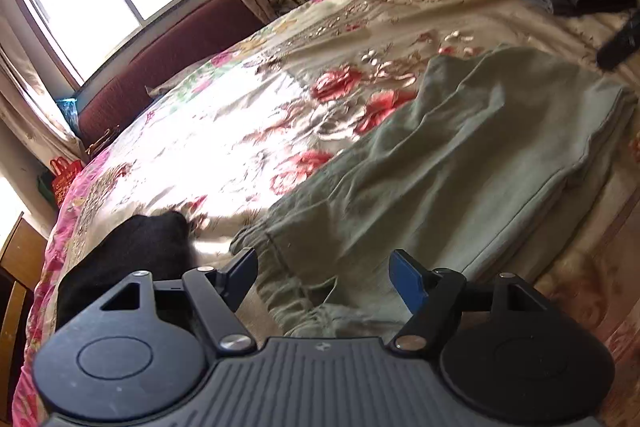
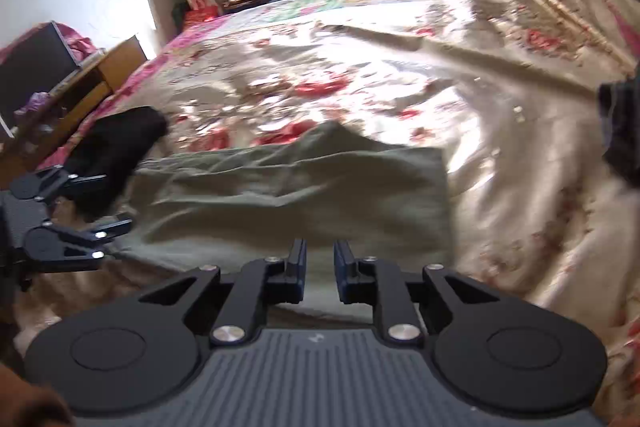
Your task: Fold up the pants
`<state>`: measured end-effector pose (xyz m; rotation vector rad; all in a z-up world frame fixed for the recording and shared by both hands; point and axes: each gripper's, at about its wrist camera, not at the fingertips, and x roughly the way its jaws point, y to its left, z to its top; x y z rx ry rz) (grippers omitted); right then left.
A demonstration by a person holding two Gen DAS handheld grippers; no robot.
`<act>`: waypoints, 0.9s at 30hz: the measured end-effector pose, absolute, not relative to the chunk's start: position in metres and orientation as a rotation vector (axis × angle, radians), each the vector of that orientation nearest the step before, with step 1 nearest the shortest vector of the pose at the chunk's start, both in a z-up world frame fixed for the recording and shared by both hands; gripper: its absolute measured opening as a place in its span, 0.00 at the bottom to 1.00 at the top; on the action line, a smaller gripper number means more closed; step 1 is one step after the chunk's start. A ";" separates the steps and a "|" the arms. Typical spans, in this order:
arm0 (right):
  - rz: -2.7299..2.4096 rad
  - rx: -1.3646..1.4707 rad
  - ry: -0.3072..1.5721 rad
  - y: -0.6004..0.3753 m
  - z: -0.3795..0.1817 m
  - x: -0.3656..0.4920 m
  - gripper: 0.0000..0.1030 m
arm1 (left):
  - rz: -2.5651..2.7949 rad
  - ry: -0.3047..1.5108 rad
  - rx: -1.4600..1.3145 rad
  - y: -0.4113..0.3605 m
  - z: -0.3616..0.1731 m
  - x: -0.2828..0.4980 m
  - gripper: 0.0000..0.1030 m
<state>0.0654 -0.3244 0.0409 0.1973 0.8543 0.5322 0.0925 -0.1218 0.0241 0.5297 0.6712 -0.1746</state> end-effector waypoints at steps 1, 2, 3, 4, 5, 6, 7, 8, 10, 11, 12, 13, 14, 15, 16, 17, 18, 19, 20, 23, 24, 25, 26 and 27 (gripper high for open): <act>0.571 0.235 0.881 -0.314 0.033 0.064 0.17 | -0.193 0.651 0.522 -0.128 0.026 0.093 0.83; 0.615 0.273 0.915 -0.303 0.021 0.061 0.17 | -0.204 0.636 0.521 -0.132 0.027 0.093 0.83; 0.638 0.288 0.939 -0.296 0.014 0.059 0.17 | -0.216 0.622 0.525 -0.137 0.026 0.094 0.83; 0.642 0.293 0.955 -0.287 0.006 0.056 0.17 | -0.224 0.615 0.531 -0.141 0.025 0.096 0.83; 0.640 0.293 0.955 -0.282 0.000 0.056 0.17 | -0.232 0.614 0.534 -0.144 0.022 0.099 0.83; 0.641 0.288 0.946 -0.278 -0.003 0.055 0.17 | -0.238 0.620 0.533 -0.146 0.019 0.101 0.83; 0.637 0.274 0.936 -0.273 -0.005 0.055 0.17 | -0.242 0.630 0.527 -0.146 0.015 0.104 0.83; 0.633 0.255 0.928 -0.269 -0.006 0.055 0.17 | -0.243 0.646 0.519 -0.145 0.010 0.108 0.83; 0.643 0.205 0.907 -0.259 -0.003 0.053 0.17 | -0.230 0.679 0.513 -0.142 0.003 0.113 0.83; 0.667 0.182 0.887 -0.255 0.000 0.051 0.17 | -0.223 0.694 0.504 -0.138 -0.001 0.113 0.83; 0.688 0.161 0.869 -0.250 0.003 0.049 0.17 | -0.219 0.708 0.488 -0.135 -0.003 0.114 0.83; 0.709 0.139 0.855 -0.245 0.004 0.048 0.17 | -0.216 0.720 0.471 -0.131 -0.005 0.114 0.83; 0.713 0.125 0.847 -0.241 0.004 0.048 0.17 | -0.212 0.728 0.455 -0.128 -0.006 0.114 0.83; 0.704 0.116 0.844 -0.236 0.000 0.049 0.17 | -0.209 0.735 0.441 -0.125 -0.007 0.114 0.83; 0.687 0.118 0.852 -0.234 -0.003 0.052 0.17 | -0.207 0.739 0.430 -0.123 -0.007 0.114 0.83; 0.675 0.129 0.855 -0.233 -0.006 0.055 0.17 | -0.204 0.740 0.423 -0.122 -0.007 0.114 0.83; 0.663 0.148 0.848 -0.234 -0.007 0.057 0.17 | -0.201 0.742 0.418 -0.121 -0.008 0.114 0.83; 0.653 0.168 0.840 -0.236 -0.008 0.058 0.17 | -0.200 0.743 0.416 -0.120 -0.008 0.113 0.83; 0.644 0.176 0.834 -0.236 -0.009 0.059 0.16 | -0.200 0.744 0.414 -0.119 -0.008 0.113 0.83; 0.617 0.188 0.805 -0.243 -0.004 0.050 0.18 | -0.202 0.747 0.405 -0.118 -0.009 0.114 0.83; 0.621 0.189 0.789 -0.245 0.000 0.046 0.17 | -0.202 0.746 0.404 -0.118 -0.008 0.114 0.83; 0.622 0.172 0.772 -0.246 0.004 0.044 0.17 | -0.203 0.745 0.404 -0.118 -0.008 0.113 0.83; 0.614 0.150 0.768 -0.245 0.005 0.042 0.20 | -0.205 0.743 0.404 -0.117 -0.007 0.113 0.83; 0.604 0.134 0.773 -0.244 0.003 0.044 0.23 | -0.206 0.743 0.404 -0.117 -0.007 0.113 0.83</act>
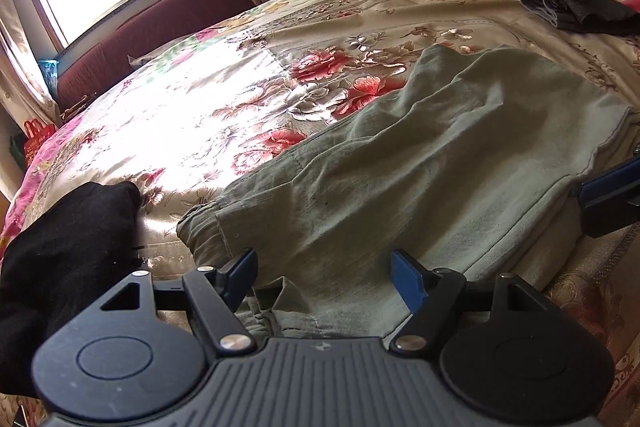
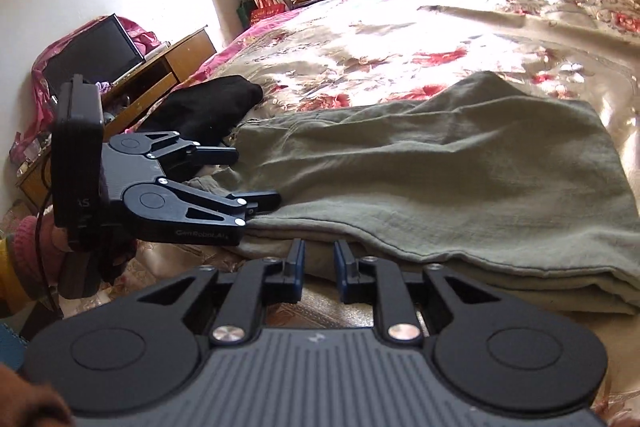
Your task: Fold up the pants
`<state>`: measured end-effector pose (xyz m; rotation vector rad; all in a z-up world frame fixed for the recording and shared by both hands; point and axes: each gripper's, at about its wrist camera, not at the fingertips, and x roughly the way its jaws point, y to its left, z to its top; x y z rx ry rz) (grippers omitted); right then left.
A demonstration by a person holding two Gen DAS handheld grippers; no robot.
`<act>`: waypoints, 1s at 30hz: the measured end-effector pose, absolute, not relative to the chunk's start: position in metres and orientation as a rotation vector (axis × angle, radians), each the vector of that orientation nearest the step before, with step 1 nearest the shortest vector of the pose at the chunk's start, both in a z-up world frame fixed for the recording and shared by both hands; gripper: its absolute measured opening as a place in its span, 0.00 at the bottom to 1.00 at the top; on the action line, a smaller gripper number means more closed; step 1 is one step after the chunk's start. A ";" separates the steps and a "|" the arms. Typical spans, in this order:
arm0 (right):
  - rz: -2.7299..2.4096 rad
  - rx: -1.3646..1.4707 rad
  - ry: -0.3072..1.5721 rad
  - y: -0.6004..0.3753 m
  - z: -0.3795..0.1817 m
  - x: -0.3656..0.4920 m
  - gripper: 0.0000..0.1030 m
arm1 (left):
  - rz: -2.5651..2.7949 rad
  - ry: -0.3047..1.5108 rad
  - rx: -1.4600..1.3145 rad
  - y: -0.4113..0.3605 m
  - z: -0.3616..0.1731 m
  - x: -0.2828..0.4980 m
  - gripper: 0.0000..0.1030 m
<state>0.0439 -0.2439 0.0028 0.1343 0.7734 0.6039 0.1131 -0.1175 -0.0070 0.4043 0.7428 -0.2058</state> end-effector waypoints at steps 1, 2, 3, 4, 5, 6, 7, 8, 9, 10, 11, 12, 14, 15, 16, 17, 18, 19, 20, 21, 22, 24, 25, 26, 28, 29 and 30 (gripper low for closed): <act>0.594 0.123 0.788 -0.243 -0.002 0.047 0.24 | -0.206 0.745 0.405 -0.118 -0.007 0.114 0.83; 0.582 0.124 0.810 -0.242 -0.008 0.051 0.24 | -0.205 0.746 0.405 -0.118 -0.007 0.115 0.83; 0.582 0.140 0.826 -0.241 -0.012 0.054 0.24 | -0.203 0.747 0.404 -0.118 -0.007 0.115 0.83; 0.588 0.146 0.826 -0.240 -0.013 0.054 0.24 | -0.200 0.748 0.402 -0.118 -0.007 0.115 0.83; 0.596 0.127 0.807 -0.236 -0.011 0.052 0.24 | -0.199 0.748 0.402 -0.118 -0.007 0.114 0.83; 0.599 0.109 0.792 -0.234 -0.010 0.050 0.24 | -0.198 0.748 0.401 -0.118 -0.007 0.114 0.83; 0.596 0.102 0.784 -0.232 -0.009 0.049 0.25 | -0.199 0.749 0.398 -0.118 -0.008 0.113 0.83; 0.582 0.106 0.783 -0.232 -0.011 0.049 0.25 | -0.199 0.751 0.394 -0.117 -0.008 0.114 0.83; 0.563 0.108 0.784 -0.232 -0.012 0.050 0.24 | -0.198 0.752 0.391 -0.117 -0.009 0.114 0.83; 0.539 0.104 0.782 -0.233 -0.013 0.050 0.24 | -0.197 0.753 0.389 -0.117 -0.009 0.114 0.83; 0.507 0.098 0.778 -0.234 -0.012 0.050 0.24 | -0.196 0.754 0.390 -0.118 -0.009 0.114 0.83; 0.464 0.087 0.774 -0.238 -0.012 0.049 0.25 | -0.196 0.752 0.393 -0.118 -0.008 0.114 0.83; 0.330 -0.019 0.758 -0.244 -0.010 0.044 0.27 | -0.198 0.750 0.398 -0.118 -0.008 0.112 0.83; 0.266 -0.072 0.750 -0.247 -0.011 0.042 0.30 | -0.199 0.751 0.396 -0.118 -0.009 0.112 0.84; 0.208 -0.091 0.745 -0.254 -0.012 0.041 0.31 | -0.199 0.752 0.391 -0.117 -0.010 0.112 0.84; 0.178 -0.074 0.751 -0.262 -0.013 0.042 0.32 | -0.198 0.752 0.385 -0.116 -0.010 0.112 0.84; 0.144 -0.025 0.772 -0.275 -0.015 0.045 0.34 | -0.195 0.753 0.378 -0.116 -0.011 0.113 0.84; 0.120 0.017 0.784 -0.283 -0.016 0.048 0.34 | -0.194 0.754 0.375 -0.116 -0.011 0.113 0.84; 0.088 0.056 0.793 -0.293 -0.016 0.051 0.34 | -0.192 0.754 0.372 -0.115 -0.011 0.112 0.84; 0.063 0.075 0.798 -0.301 -0.015 0.052 0.34 | -0.192 0.754 0.371 -0.115 -0.011 0.112 0.84; 0.046 0.083 0.802 -0.306 -0.014 0.052 0.34 | -0.191 0.755 0.373 -0.115 -0.011 0.111 0.84; 0.012 0.125 0.813 -0.322 -0.011 0.048 0.34 | -0.192 0.754 0.375 -0.114 -0.011 0.110 0.85; -0.005 0.156 0.823 -0.331 -0.009 0.045 0.34 | -0.191 0.754 0.373 -0.113 -0.012 0.110 0.85; -0.021 0.180 0.830 -0.339 -0.007 0.044 0.35 | -0.190 0.755 0.369 -0.111 -0.012 0.109 0.85; -0.052 0.209 0.846 -0.354 -0.001 0.041 0.34 | -0.184 0.755 0.364 -0.109 -0.012 0.108 0.86; -0.066 0.208 0.850 -0.360 0.003 0.038 0.35 | -0.180 0.755 0.366 -0.108 -0.012 0.106 0.86; -0.085 0.188 0.843 -0.364 0.008 0.034 0.38 | -0.175 0.755 0.368 -0.107 -0.011 0.105 0.86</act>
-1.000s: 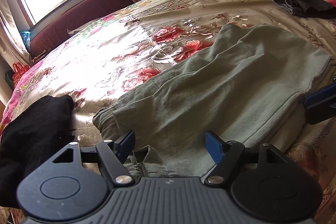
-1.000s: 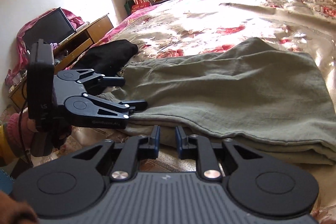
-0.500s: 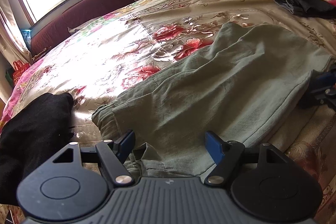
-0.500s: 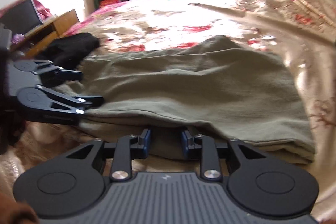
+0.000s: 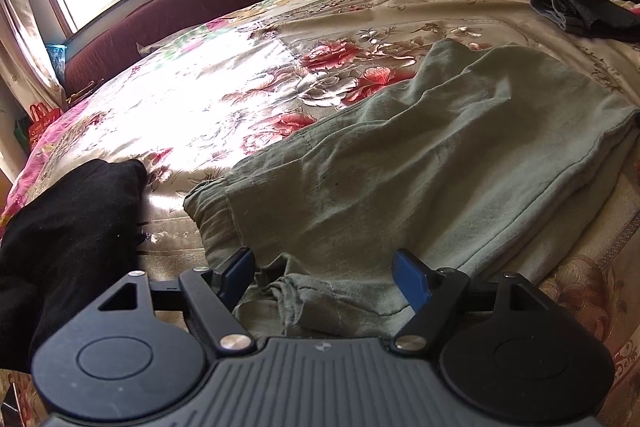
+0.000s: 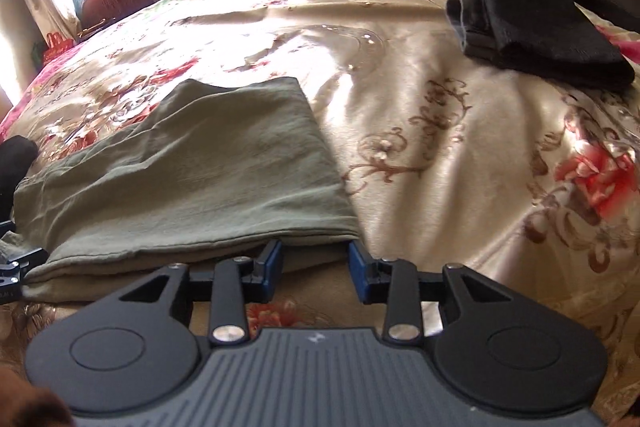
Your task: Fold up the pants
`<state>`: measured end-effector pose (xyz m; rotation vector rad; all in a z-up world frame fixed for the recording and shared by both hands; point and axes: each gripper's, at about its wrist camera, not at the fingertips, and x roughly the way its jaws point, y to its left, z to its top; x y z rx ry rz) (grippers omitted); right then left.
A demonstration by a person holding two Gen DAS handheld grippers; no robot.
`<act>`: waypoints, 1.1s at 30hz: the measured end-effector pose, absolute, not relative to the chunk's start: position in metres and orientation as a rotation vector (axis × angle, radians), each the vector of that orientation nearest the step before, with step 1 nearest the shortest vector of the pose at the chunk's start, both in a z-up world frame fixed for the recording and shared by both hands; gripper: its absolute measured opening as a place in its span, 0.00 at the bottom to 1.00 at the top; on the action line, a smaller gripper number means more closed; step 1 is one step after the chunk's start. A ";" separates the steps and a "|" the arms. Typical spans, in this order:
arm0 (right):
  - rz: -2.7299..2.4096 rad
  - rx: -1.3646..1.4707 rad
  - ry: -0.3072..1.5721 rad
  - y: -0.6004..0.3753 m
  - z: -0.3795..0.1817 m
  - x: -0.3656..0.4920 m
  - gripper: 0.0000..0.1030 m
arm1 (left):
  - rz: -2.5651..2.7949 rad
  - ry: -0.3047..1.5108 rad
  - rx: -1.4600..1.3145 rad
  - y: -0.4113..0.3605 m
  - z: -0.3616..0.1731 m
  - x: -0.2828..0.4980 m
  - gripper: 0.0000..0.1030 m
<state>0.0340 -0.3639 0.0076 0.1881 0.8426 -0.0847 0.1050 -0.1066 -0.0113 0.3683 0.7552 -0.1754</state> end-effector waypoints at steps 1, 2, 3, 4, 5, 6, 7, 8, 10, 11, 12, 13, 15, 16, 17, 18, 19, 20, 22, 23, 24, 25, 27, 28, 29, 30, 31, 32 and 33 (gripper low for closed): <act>-0.097 0.158 0.831 -0.367 0.012 0.030 0.38 | -0.167 0.754 0.372 -0.105 -0.010 0.103 0.86; -0.102 0.133 0.817 -0.369 0.018 0.028 0.38 | -0.158 0.752 0.375 -0.103 -0.008 0.100 0.86; -0.102 0.123 0.806 -0.371 0.022 0.026 0.39 | -0.149 0.748 0.376 -0.102 -0.004 0.098 0.86; -0.096 0.123 0.792 -0.373 0.026 0.027 0.40 | -0.147 0.733 0.369 -0.101 0.001 0.095 0.86; -0.083 0.133 0.777 -0.375 0.029 0.031 0.43 | -0.153 0.711 0.358 -0.102 0.007 0.094 0.86; -0.067 0.150 0.762 -0.375 0.029 0.038 0.46 | -0.163 0.689 0.346 -0.104 0.012 0.095 0.86; -0.059 0.167 0.755 -0.375 0.029 0.047 0.46 | -0.177 0.663 0.335 -0.109 0.018 0.098 0.86; -0.043 0.185 0.746 -0.375 0.028 0.054 0.46 | -0.191 0.641 0.327 -0.115 0.022 0.102 0.86; 0.015 0.218 0.732 -0.374 0.020 0.075 0.49 | -0.214 0.599 0.314 -0.130 0.025 0.112 0.86; 0.039 0.227 0.740 -0.373 0.014 0.088 0.52 | -0.231 0.582 0.300 -0.138 0.025 0.119 0.86; 0.054 0.233 0.752 -0.373 0.008 0.098 0.53 | -0.248 0.575 0.277 -0.146 0.023 0.126 0.86; 0.059 0.242 0.774 -0.373 0.000 0.107 0.53 | -0.258 0.581 0.252 -0.151 0.020 0.133 0.86; 0.053 0.284 0.805 -0.376 -0.014 0.116 0.53 | -0.286 0.614 0.169 -0.163 0.015 0.150 0.86; 0.052 0.305 0.807 -0.378 -0.018 0.116 0.53 | -0.312 0.626 0.119 -0.171 0.013 0.158 0.86; 0.059 0.318 0.802 -0.380 -0.021 0.115 0.53 | -0.335 0.624 0.101 -0.178 0.012 0.163 0.86; 0.068 0.316 0.796 -0.381 -0.022 0.113 0.53 | -0.342 0.610 0.129 -0.189 0.009 0.167 0.86; 0.078 0.310 0.795 -0.381 -0.022 0.111 0.53 | -0.322 0.595 0.190 -0.199 0.006 0.171 0.86; 0.087 0.307 0.797 -0.382 -0.022 0.109 0.53 | -0.282 0.580 0.270 -0.207 -0.001 0.175 0.87; 0.101 0.324 0.802 -0.385 -0.023 0.108 0.53 | -0.226 0.619 0.340 -0.206 -0.016 0.191 0.86; 0.105 0.331 0.804 -0.386 -0.023 0.108 0.53 | -0.220 0.643 0.325 -0.199 -0.019 0.197 0.87; 0.112 0.336 0.808 -0.387 -0.023 0.108 0.53 | -0.200 0.665 0.309 -0.188 -0.021 0.202 0.87; 0.119 0.337 0.810 -0.387 -0.022 0.108 0.53 | -0.161 0.672 0.302 -0.177 -0.019 0.207 0.87; 0.133 0.327 0.813 -0.387 -0.023 0.108 0.54 | -0.103 0.681 0.283 -0.158 -0.011 0.212 0.87; 0.136 0.318 0.814 -0.385 -0.023 0.109 0.54 | -0.093 0.692 0.255 -0.147 -0.006 0.213 0.87; 0.142 0.316 0.815 -0.385 -0.022 0.108 0.54 | -0.085 0.692 0.228 -0.137 -0.001 0.210 0.87; 0.150 0.324 0.820 -0.385 -0.021 0.108 0.54 | -0.082 0.685 0.221 -0.132 0.002 0.205 0.87; 0.160 0.347 0.824 -0.386 -0.020 0.108 0.54 | -0.081 0.677 0.238 -0.128 0.004 0.198 0.87; 0.179 0.379 0.831 -0.388 -0.019 0.107 0.54 | -0.080 0.674 0.262 -0.127 0.004 0.192 0.87; 0.195 0.403 0.839 -0.389 -0.019 0.107 0.53 | -0.081 0.670 0.298 -0.126 0.001 0.183 0.87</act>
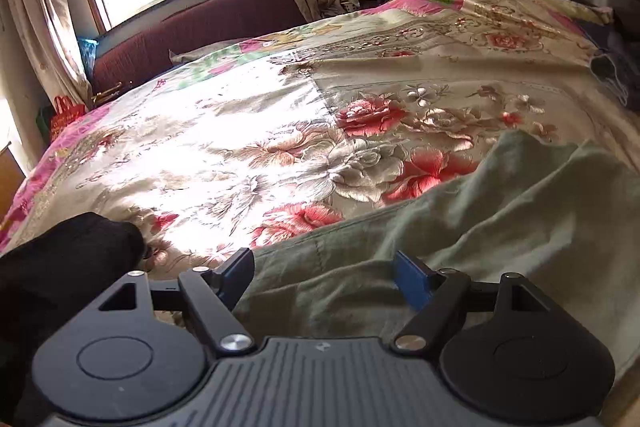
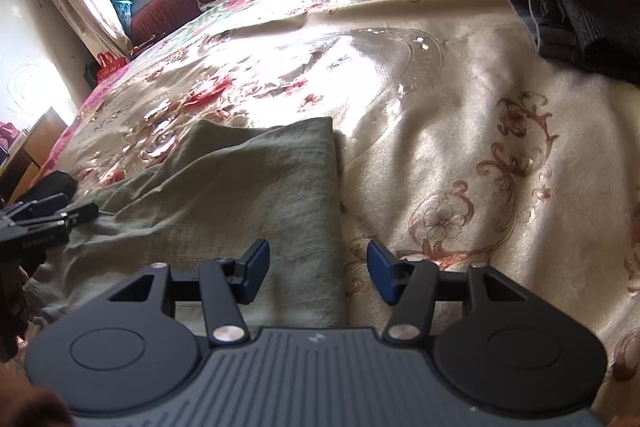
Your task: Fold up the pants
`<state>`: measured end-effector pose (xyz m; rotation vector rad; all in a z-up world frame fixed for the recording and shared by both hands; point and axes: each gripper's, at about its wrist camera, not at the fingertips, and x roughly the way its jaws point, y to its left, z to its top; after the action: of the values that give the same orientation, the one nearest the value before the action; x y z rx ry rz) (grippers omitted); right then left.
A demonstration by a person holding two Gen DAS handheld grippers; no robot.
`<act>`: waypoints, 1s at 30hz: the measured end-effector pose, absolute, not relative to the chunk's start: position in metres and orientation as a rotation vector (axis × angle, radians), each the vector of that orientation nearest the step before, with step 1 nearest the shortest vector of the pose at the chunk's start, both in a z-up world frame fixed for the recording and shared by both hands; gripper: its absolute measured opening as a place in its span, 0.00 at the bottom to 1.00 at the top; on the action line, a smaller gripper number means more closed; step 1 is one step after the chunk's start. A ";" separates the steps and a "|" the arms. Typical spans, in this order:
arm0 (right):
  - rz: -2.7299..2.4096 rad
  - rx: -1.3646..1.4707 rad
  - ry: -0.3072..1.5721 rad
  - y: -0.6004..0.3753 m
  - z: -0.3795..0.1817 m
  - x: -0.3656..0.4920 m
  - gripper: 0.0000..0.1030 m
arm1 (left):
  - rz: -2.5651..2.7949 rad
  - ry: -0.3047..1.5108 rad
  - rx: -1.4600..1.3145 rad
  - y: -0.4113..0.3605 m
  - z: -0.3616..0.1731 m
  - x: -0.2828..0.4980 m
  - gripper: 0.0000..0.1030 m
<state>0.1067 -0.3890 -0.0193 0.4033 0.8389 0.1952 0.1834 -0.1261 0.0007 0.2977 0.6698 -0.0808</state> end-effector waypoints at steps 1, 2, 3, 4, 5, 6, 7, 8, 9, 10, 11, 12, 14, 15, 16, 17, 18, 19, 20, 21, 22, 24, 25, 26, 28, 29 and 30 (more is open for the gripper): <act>0.210 0.427 0.850 -0.390 -0.021 0.106 0.53 | -0.087 0.667 0.328 -0.126 -0.003 0.175 0.87; 0.219 0.437 0.857 -0.390 -0.024 0.107 0.53 | -0.096 0.666 0.353 -0.126 -0.008 0.167 0.87; 0.224 0.446 0.865 -0.390 -0.026 0.109 0.53 | -0.099 0.663 0.377 -0.126 -0.012 0.159 0.87; 0.231 0.464 0.874 -0.391 -0.028 0.112 0.53 | -0.095 0.654 0.390 -0.126 -0.015 0.153 0.87; 0.251 0.486 0.877 -0.392 -0.028 0.115 0.53 | -0.087 0.626 0.403 -0.126 -0.014 0.145 0.87; 0.298 0.523 0.888 -0.394 -0.027 0.117 0.53 | -0.081 0.598 0.412 -0.127 -0.010 0.137 0.87; 0.360 0.560 0.895 -0.396 -0.026 0.119 0.53 | -0.080 0.573 0.408 -0.127 -0.005 0.130 0.87; 0.403 0.581 0.895 -0.397 -0.025 0.119 0.53 | -0.086 0.558 0.398 -0.127 -0.002 0.125 0.87; 0.419 0.593 0.893 -0.398 -0.026 0.118 0.53 | -0.105 0.548 0.389 -0.127 0.002 0.120 0.88; 0.400 0.598 0.905 -0.398 -0.028 0.120 0.52 | -0.123 0.543 0.388 -0.128 0.003 0.117 0.88; 0.376 0.607 0.923 -0.399 -0.033 0.122 0.44 | -0.133 0.550 0.399 -0.130 0.001 0.118 0.88; 0.338 0.629 0.935 -0.400 -0.039 0.124 0.27 | -0.137 0.571 0.411 -0.132 -0.003 0.121 0.88; 0.305 0.712 0.947 -0.404 -0.048 0.126 0.12 | -0.133 0.614 0.411 -0.132 -0.010 0.127 0.88; 0.305 0.753 0.945 -0.406 -0.050 0.125 0.08 | -0.142 0.652 0.392 -0.129 -0.014 0.131 0.88; 0.303 0.784 0.944 -0.408 -0.051 0.124 0.08 | -0.149 0.696 0.361 -0.126 -0.018 0.133 0.88; 0.301 0.794 0.934 -0.410 -0.049 0.122 0.06 | -0.147 0.718 0.329 -0.124 -0.019 0.136 0.88; 0.301 0.797 0.921 -0.412 -0.047 0.120 0.06 | -0.143 0.740 0.282 -0.121 -0.019 0.137 0.88; 0.297 0.795 0.910 -0.417 -0.044 0.118 0.05 | -0.148 0.759 0.241 -0.120 -0.019 0.137 0.88; 0.288 0.781 0.906 -0.420 -0.041 0.117 0.05 | -0.161 0.772 0.215 -0.123 -0.020 0.134 0.88; 0.272 0.758 0.904 -0.424 -0.037 0.116 0.05 | -0.175 0.773 0.219 -0.128 -0.021 0.130 0.88; 0.258 0.736 0.904 -0.428 -0.034 0.115 0.05 | -0.190 0.768 0.232 -0.134 -0.021 0.126 0.88; 0.227 0.720 0.911 -0.439 -0.028 0.113 0.05 | -0.222 0.756 0.254 -0.150 -0.020 0.119 0.88; 0.214 0.709 0.908 -0.444 -0.024 0.112 0.05 | -0.236 0.754 0.252 -0.159 -0.019 0.116 0.88; 0.196 0.693 0.903 -0.449 -0.017 0.109 0.05 | -0.250 0.753 0.248 -0.164 -0.019 0.115 0.88; 0.154 0.676 0.898 -0.457 -0.004 0.105 0.05 | -0.273 0.748 0.234 -0.174 -0.015 0.112 0.88; 0.129 0.652 0.899 -0.456 0.005 0.104 0.05 | -0.279 0.741 0.231 -0.178 -0.014 0.110 0.88; 0.115 0.614 0.898 -0.452 0.015 0.103 0.05 | -0.283 0.734 0.229 -0.180 -0.012 0.108 0.88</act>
<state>0.1027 -0.4519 0.0146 0.6145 0.8981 0.1152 0.1081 -0.1805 -0.0123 0.2294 0.7339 -0.2830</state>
